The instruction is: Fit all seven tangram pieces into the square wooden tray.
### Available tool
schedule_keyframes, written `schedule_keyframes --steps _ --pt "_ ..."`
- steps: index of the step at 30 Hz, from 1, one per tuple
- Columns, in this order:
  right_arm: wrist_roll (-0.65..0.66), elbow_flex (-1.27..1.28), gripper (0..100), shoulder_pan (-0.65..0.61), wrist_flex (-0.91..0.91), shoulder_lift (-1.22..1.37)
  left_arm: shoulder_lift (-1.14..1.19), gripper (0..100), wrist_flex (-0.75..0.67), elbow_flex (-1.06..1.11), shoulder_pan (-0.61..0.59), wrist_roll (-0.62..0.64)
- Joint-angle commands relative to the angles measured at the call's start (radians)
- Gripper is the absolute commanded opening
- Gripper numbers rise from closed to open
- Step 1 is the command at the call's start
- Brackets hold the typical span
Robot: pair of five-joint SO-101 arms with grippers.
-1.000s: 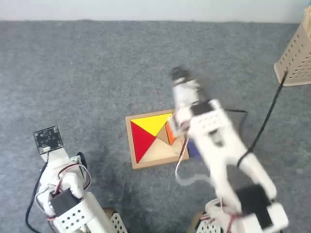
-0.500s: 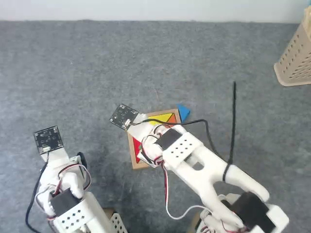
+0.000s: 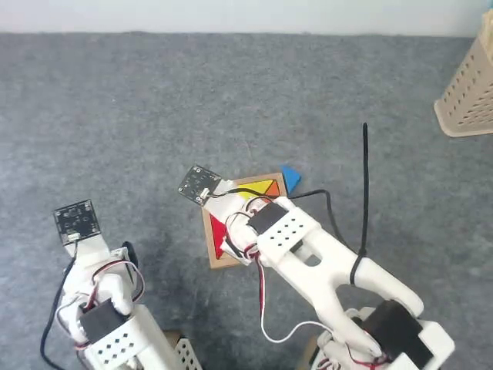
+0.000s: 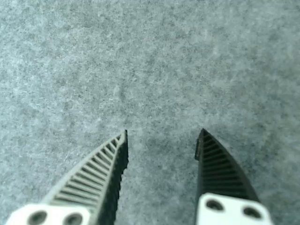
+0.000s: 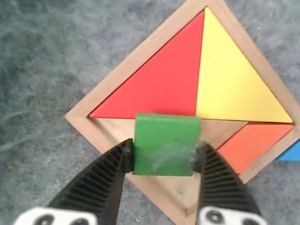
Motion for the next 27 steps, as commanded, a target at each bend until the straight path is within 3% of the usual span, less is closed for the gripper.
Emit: schedule_keyframes --steps 1,9,15,27 --pt "0.02 -0.011 22.5 0.013 -0.01 -0.013 -0.011 23 0.003 -0.019 0.003 0.009" --pt "0.012 -0.011 20.9 0.054 -0.018 -0.015 -0.011 23 0.003 -0.019 0.003 0.009" --pt "-0.061 -0.018 0.8 0.166 -0.074 -0.007 -0.011 23 0.003 -0.019 0.003 0.009" --pt "-0.063 0.054 4.0 0.128 -0.151 -0.001 -0.011 23 0.003 -0.019 0.003 0.009"
